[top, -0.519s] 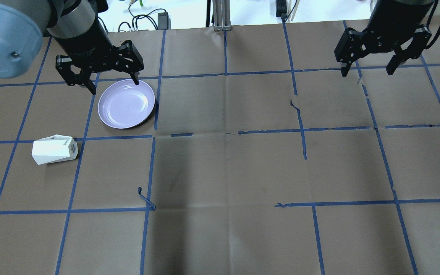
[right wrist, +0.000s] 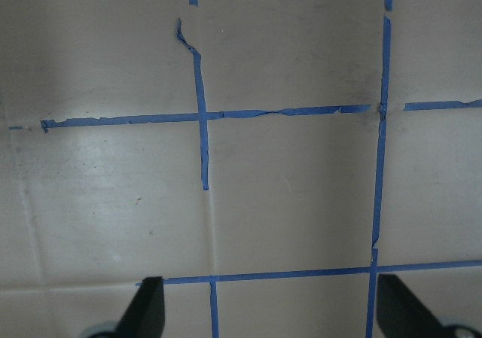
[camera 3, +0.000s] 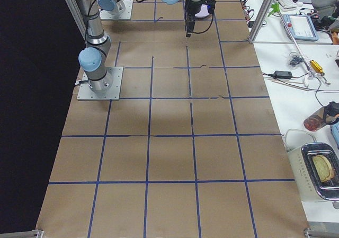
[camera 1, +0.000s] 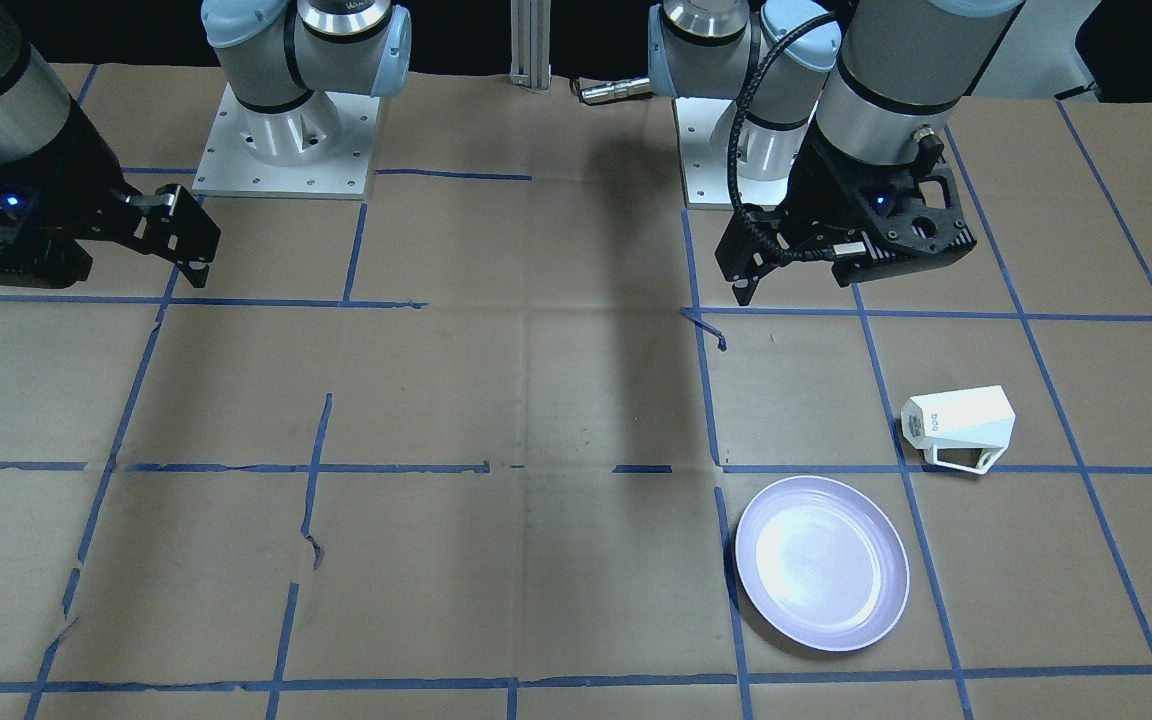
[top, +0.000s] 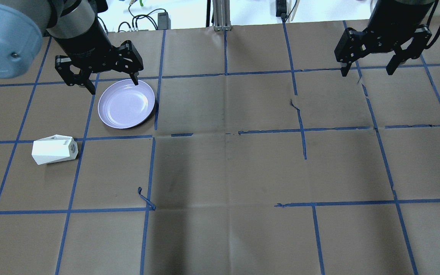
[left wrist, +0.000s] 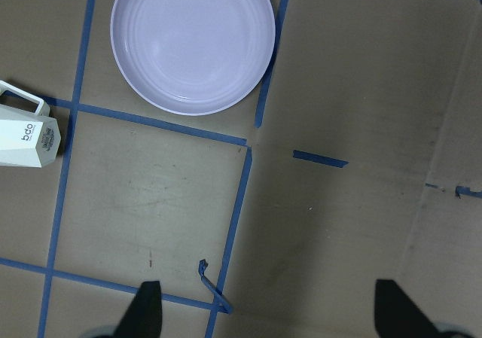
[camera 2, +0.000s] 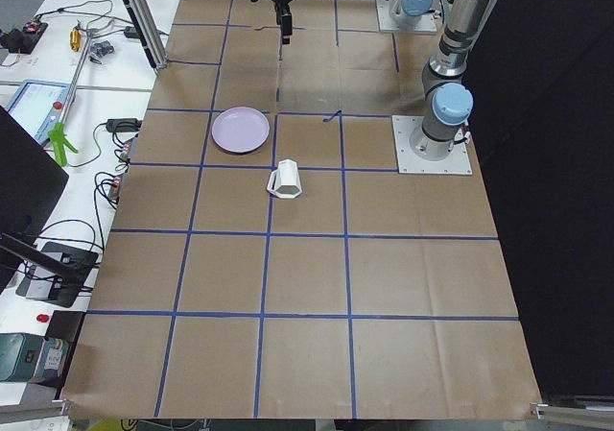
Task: Flip cup and place on plate
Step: 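Move the left gripper away from the plate toward the white cup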
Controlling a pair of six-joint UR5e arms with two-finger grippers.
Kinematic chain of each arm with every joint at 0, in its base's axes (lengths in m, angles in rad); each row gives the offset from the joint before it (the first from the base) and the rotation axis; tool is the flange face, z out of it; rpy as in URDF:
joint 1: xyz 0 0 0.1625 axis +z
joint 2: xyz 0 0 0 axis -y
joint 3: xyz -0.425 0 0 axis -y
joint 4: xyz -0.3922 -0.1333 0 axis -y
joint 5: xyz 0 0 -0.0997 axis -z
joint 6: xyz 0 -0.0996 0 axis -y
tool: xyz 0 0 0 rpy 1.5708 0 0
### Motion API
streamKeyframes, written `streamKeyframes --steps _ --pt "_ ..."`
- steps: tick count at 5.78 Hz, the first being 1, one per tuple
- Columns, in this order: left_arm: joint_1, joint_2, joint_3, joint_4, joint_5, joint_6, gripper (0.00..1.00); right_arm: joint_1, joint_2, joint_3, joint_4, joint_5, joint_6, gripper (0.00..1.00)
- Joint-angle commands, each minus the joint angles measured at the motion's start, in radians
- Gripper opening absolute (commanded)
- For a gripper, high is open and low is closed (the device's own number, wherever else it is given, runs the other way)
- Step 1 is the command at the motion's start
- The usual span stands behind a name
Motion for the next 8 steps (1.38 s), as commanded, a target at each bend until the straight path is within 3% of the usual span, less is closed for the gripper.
streamKeyframes --steps 1,2,4,6,8 --pt "0.018 -0.021 0.015 0.016 0.000 0.020 0.99 0.000 0.000 0.000 0.000 0.000 0.000 1.00" --pt "0.114 -0.039 0.017 0.060 -0.009 0.138 0.99 0.000 0.000 0.000 0.000 0.000 0.000 1.00" --pt "0.425 -0.066 0.020 0.065 -0.144 0.438 0.99 0.000 0.000 0.000 0.000 0.000 0.000 1.00" --pt "0.695 -0.119 0.018 0.066 -0.161 0.837 0.99 0.000 0.000 0.000 0.000 0.000 0.000 1.00" --pt "0.772 -0.136 0.017 0.057 -0.171 0.940 0.99 0.000 0.000 0.000 0.000 0.000 0.000 1.00"
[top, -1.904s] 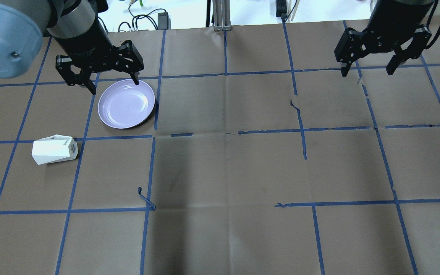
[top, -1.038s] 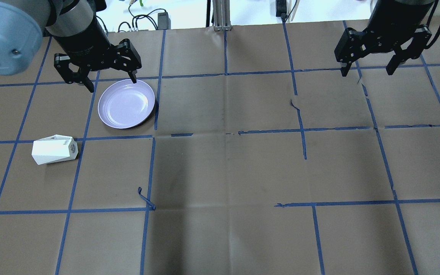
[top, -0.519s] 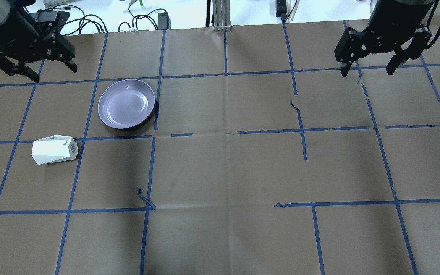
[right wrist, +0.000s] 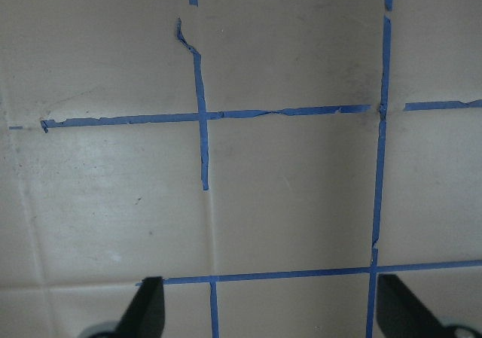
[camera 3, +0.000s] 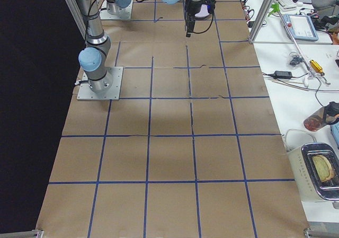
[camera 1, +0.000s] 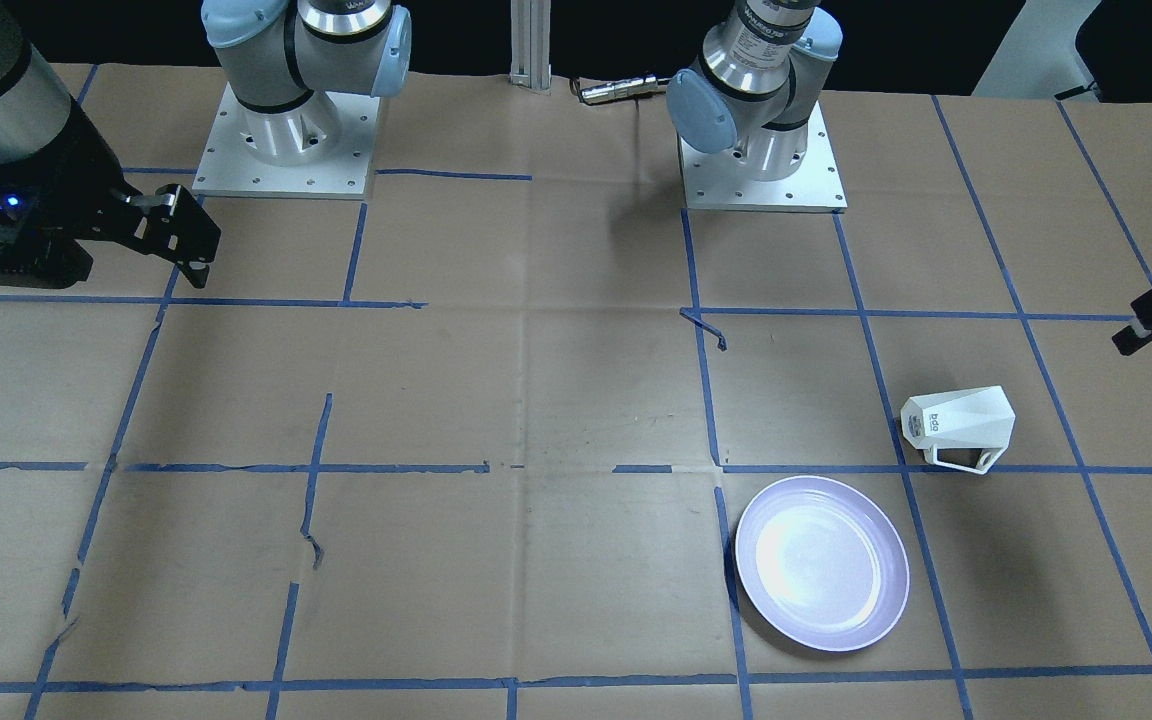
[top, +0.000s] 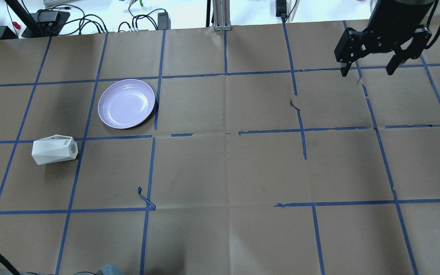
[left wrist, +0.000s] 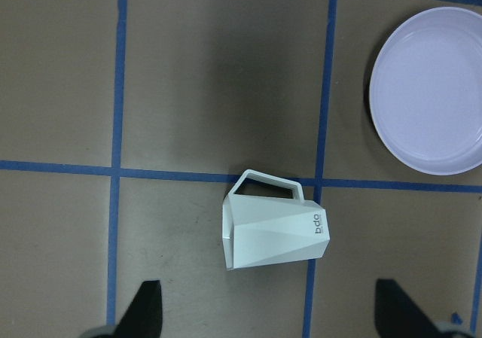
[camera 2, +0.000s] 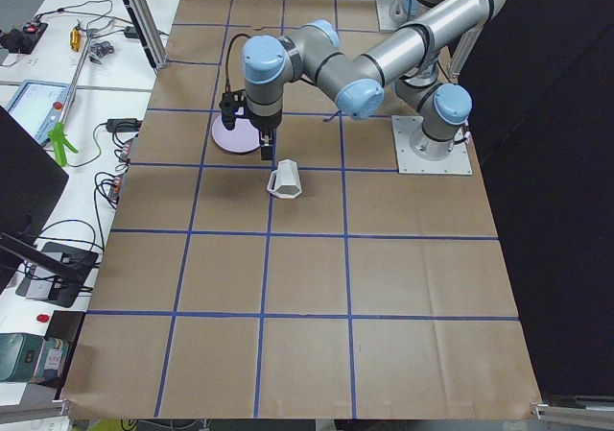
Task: Flip cup and place on plate
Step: 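Lower the left gripper and grasp the white cup lying on its side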
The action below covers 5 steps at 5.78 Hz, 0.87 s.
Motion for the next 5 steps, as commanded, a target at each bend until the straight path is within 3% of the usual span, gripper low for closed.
streamKeyframes --steps 1,3,4,5 --pt "0.056 -0.037 -0.001 -0.032 -0.074 0.117 0.99 0.000 0.000 0.000 0.000 0.000 0.000 1.00" --pt "0.241 -0.206 0.002 -0.232 -0.372 0.316 0.99 0.000 0.000 0.000 0.000 0.000 0.000 1.00" --pt "0.277 -0.306 0.002 -0.346 -0.478 0.455 0.99 0.000 0.000 0.000 0.000 0.000 0.000 1.00" --pt "0.312 -0.406 0.013 -0.473 -0.523 0.615 0.99 0.000 0.000 0.000 0.000 0.000 0.000 1.00"
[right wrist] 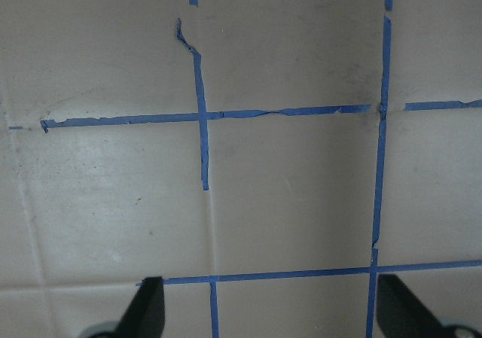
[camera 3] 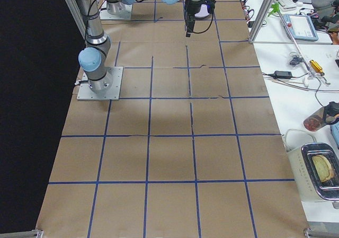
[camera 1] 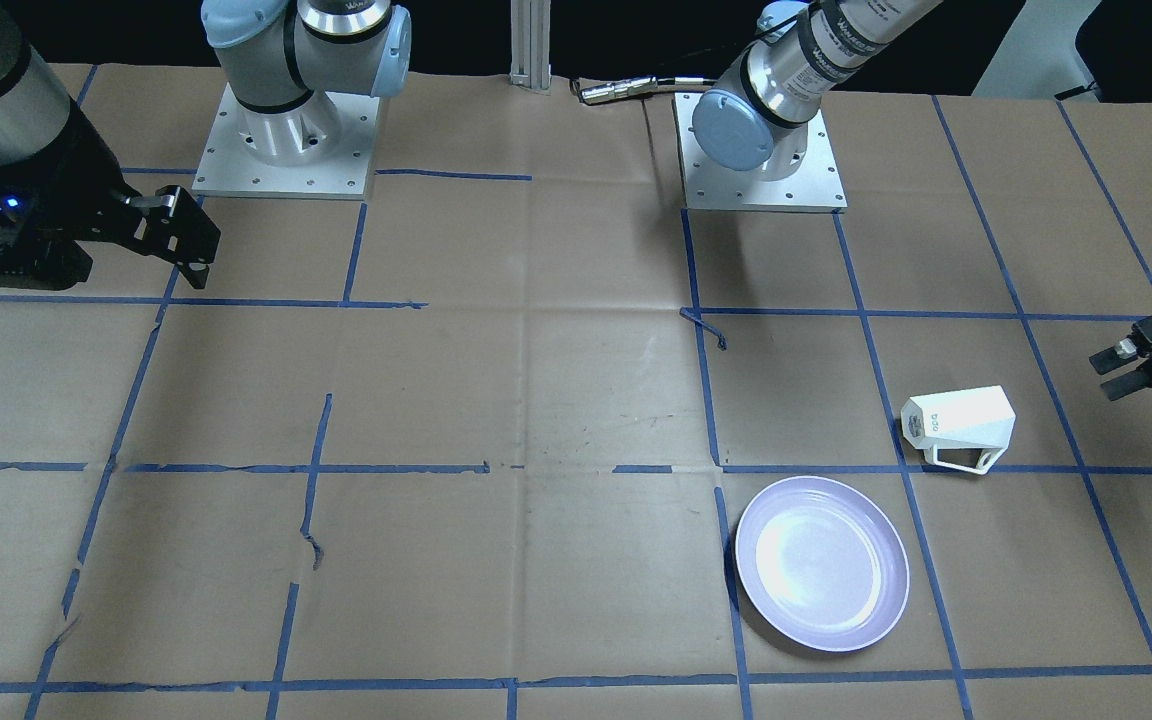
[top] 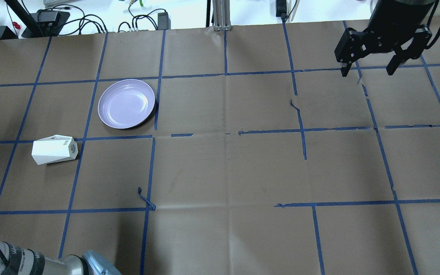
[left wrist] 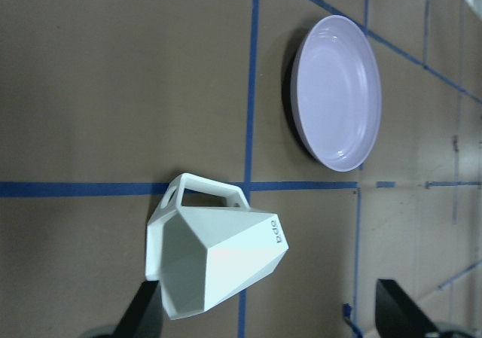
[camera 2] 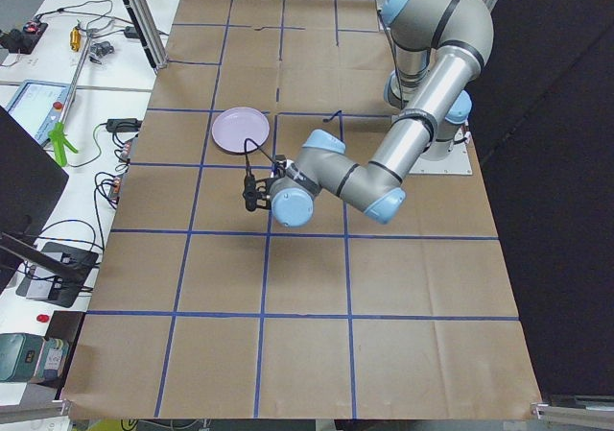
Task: Flip cup and place on plate
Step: 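Lower the left gripper and grasp the white cup lying on its side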
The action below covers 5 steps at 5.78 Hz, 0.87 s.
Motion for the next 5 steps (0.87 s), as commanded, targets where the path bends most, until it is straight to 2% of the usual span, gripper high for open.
streamKeyframes --steps 1,2,3,5 --pt "0.062 -0.183 0.028 -0.216 -0.083 0.284 0.99 0.000 0.000 0.000 0.000 0.000 0.000 1.00" --pt "0.064 -0.263 0.036 -0.292 -0.118 0.387 0.99 0.000 0.000 0.000 0.000 0.000 0.000 1.00" --pt "0.052 -0.292 0.035 -0.371 -0.170 0.423 0.99 0.000 0.000 0.000 0.000 0.000 0.000 1.00" --pt "0.010 -0.296 0.018 -0.442 -0.202 0.464 0.99 0.000 0.000 0.000 0.000 0.000 0.000 1.00"
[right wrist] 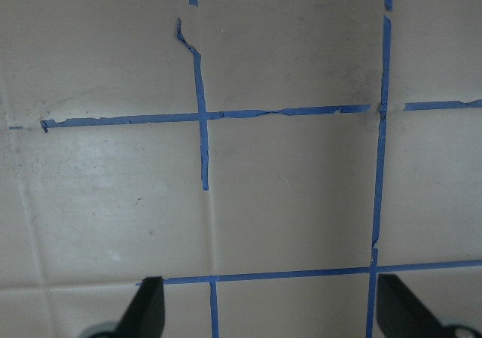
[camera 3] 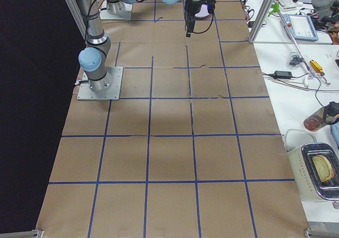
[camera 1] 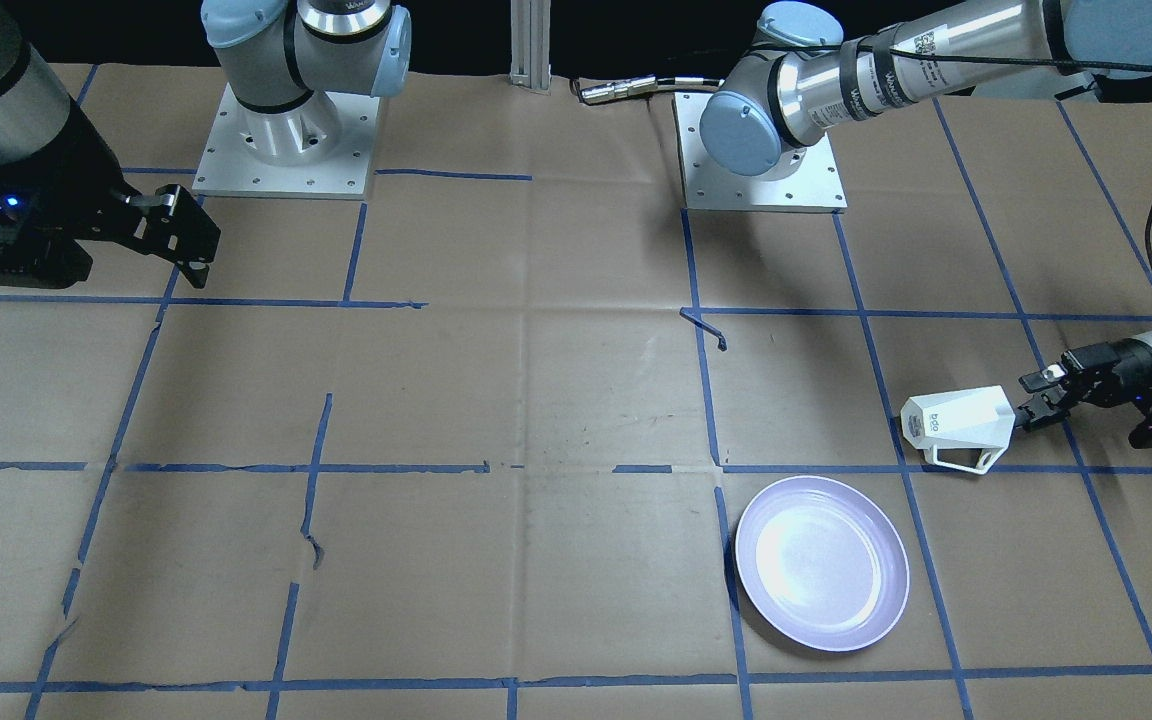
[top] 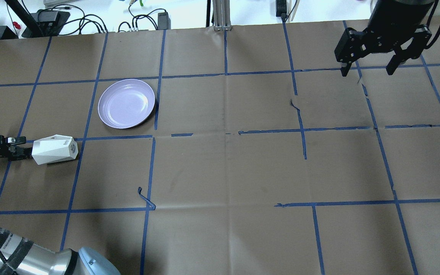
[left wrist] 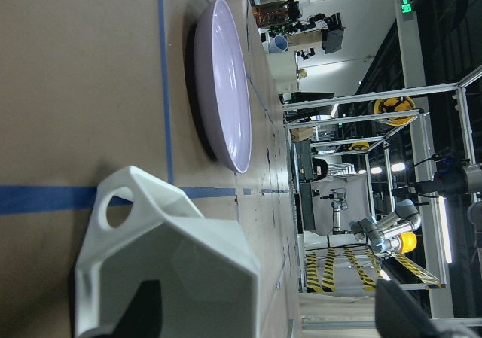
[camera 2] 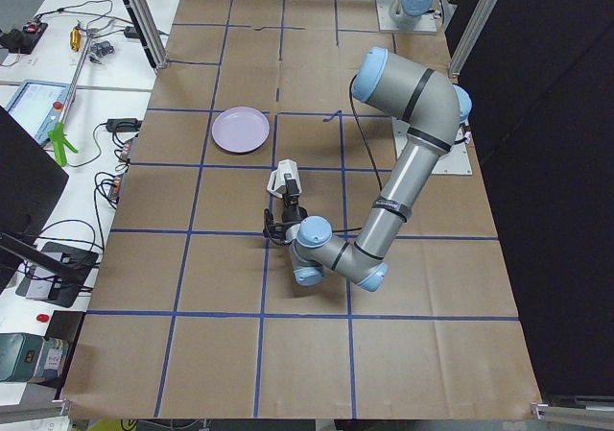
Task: Flip cup and place on plate
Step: 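Lift the white cup with the left gripper and rotate it upright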
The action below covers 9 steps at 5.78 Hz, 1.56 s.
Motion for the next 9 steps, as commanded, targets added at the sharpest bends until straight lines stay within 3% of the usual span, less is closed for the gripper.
streamKeyframes --steps 1,3,4,6,8,9 --pt "-0.018 -0.004 -0.008 -0.049 -0.055 0.036 0.88 0.000 0.000 0.000 0.000 0.000 0.000 1.00" --pt "-0.018 -0.002 -0.008 -0.052 -0.041 0.050 0.10 0.000 0.000 0.000 0.000 0.000 0.000 1.00" --pt "-0.017 -0.001 -0.006 -0.051 -0.043 0.056 0.00 0.000 0.000 0.000 0.000 0.000 0.000 1.00" --pt "-0.014 0.031 0.016 -0.099 -0.050 0.040 0.00 0.000 0.000 0.000 0.000 0.000 0.000 1.00" --pt "-0.001 0.210 0.026 -0.249 -0.097 -0.050 0.00 0.000 0.000 0.000 0.000 0.000 0.000 1.00" --pt "-0.009 0.342 0.026 -0.244 -0.107 -0.215 0.00 0.000 0.000 0.000 0.000 0.000 0.000 1.00"
